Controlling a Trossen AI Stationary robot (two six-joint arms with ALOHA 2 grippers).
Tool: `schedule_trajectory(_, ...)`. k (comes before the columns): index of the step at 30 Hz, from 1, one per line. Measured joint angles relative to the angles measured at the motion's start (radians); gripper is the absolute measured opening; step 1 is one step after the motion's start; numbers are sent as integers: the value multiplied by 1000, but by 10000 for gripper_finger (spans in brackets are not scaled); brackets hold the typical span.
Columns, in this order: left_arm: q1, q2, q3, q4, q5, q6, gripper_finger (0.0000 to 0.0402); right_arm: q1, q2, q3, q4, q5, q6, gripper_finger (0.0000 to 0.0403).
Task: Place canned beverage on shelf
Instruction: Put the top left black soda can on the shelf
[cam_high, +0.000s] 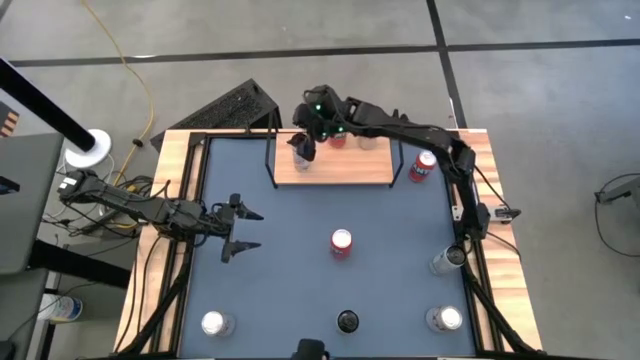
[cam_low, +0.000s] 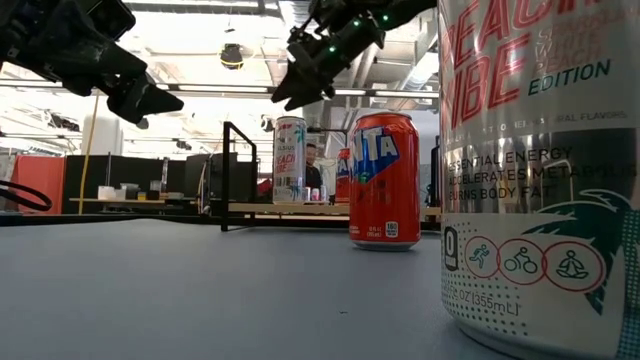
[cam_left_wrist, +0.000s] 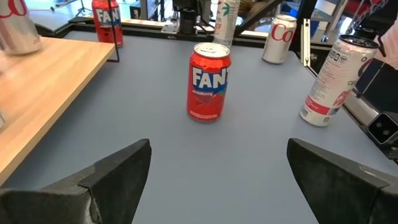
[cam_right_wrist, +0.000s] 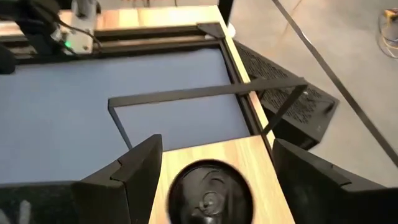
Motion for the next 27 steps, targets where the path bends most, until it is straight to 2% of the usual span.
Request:
schedule_trajectory(6, 0, 0, 0, -24, 0, 0, 364, 31, -15, 0, 2, 29, -24, 290)
schedule_trajectory(17, 0, 0, 0, -25, 0, 4, 364, -10, -25, -3, -91, 28, -15, 290)
schedule_trajectory(23, 0, 0, 0, -24, 18, 22, 364, -10, -67, -125, 97, 26, -4, 290)
schedule_trajectory(27, 0, 0, 0, -26, 25, 22, 364, -9, -143, -267, 247, 29, 1, 290)
